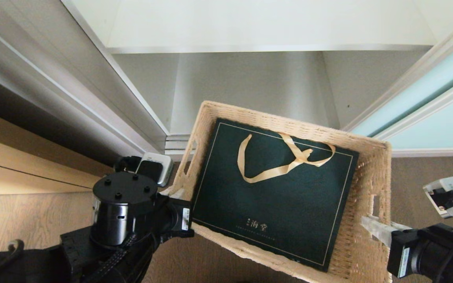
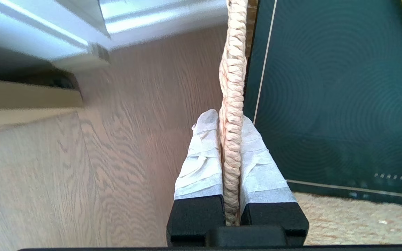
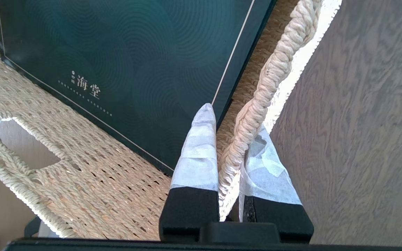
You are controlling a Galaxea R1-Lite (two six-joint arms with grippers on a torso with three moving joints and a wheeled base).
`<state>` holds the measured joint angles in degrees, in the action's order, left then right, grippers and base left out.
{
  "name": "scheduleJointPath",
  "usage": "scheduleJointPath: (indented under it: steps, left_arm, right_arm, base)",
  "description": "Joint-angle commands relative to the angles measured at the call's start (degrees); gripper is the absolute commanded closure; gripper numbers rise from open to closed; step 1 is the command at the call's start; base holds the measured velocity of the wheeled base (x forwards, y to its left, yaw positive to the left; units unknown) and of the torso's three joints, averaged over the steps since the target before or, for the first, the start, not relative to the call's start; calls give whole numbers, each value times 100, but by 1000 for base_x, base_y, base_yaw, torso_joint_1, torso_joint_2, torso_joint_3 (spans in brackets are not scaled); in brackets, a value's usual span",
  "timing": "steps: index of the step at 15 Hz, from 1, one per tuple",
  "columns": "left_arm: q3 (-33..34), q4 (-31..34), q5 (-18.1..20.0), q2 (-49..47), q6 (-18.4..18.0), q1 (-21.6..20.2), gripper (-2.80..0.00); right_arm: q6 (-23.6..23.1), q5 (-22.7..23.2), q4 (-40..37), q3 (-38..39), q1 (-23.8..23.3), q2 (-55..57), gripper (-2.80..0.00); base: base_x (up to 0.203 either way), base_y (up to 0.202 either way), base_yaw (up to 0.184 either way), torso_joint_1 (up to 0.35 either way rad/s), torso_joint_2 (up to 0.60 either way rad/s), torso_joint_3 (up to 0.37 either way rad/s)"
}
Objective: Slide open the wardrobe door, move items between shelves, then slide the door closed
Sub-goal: Place the basket on the higher shelf
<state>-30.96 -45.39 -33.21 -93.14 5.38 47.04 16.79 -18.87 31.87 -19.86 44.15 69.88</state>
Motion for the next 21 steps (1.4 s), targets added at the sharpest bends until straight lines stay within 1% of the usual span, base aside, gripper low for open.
scheduleJointPath:
  steps: [1,9,14,21]
  left_arm:
    - [-22,-32,-2,-56,7,-2,0]
    - [-6,-32,-10,41,-19,7,0]
    - [-32,-32,-10,15,-1,51,0]
    - [-68,-32,-10,41,-1,42,0]
  right_arm:
    - [9,6,30,0,-3,9,0]
    - [0,6,30,-18,-3,17,0]
    - [-7,6,30,-35,-3,44,0]
    - [9,6,30,-35,-3,35,0]
  base:
    - [0,0,0,2,-2,202]
    - [0,0,0,3,2,201]
    - [0,0,0,3,2,101]
    - [0,0,0,0,4,189]
